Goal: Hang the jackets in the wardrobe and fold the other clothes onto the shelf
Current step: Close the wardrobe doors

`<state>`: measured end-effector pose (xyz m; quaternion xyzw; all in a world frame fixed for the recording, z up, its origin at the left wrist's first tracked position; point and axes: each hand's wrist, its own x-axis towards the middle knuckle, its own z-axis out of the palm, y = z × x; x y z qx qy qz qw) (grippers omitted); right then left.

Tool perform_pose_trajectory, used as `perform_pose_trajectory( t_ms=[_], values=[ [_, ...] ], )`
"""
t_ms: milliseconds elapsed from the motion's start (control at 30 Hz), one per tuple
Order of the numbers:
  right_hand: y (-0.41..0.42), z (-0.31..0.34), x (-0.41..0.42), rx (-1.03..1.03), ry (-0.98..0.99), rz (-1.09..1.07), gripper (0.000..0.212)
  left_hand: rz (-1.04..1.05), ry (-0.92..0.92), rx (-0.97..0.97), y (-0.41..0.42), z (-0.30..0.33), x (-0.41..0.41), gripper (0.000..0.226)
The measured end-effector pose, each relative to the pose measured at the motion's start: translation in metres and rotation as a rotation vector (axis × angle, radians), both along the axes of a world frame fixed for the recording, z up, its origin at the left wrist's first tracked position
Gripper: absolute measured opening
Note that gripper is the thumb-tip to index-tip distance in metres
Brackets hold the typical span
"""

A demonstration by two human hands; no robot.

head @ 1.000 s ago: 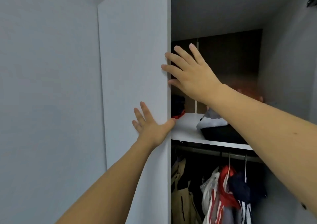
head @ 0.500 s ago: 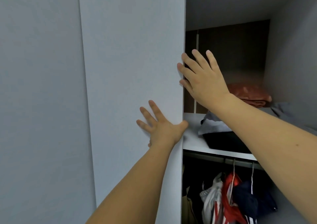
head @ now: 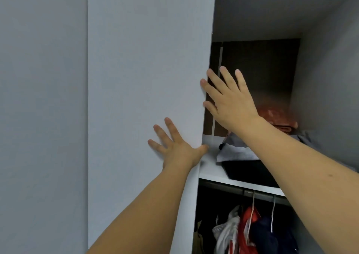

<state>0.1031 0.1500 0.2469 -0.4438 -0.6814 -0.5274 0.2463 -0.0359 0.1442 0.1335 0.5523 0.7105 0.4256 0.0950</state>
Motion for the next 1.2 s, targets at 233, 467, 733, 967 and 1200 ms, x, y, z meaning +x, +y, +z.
perform_pose_trajectory(
  t_ms=[233,467,733,967,1200],
  values=[
    [-0.102,0.021,0.031,-0.069,0.05,-0.142,0.063,-0.142,0.158,-0.133,-0.068,0.018,-0.012,0.128],
    [-0.262,0.039,0.076,-0.017,0.088,-0.371,0.065,-0.557,0.234,-0.073,-0.158,0.009,0.042,0.117],
    [-0.409,0.058,0.14,0.119,0.277,-0.571,0.072,-0.957,0.277,-0.095,-0.295,-0.008,0.154,0.111],
    [-0.441,0.046,0.196,-0.003,0.888,-0.18,0.059,-1.107,0.169,-0.042,-0.371,0.013,0.233,0.113],
    [-0.424,0.023,0.199,-0.088,1.031,0.274,0.025,-0.855,0.355,0.21,-0.376,0.009,0.241,0.056]
  ],
)
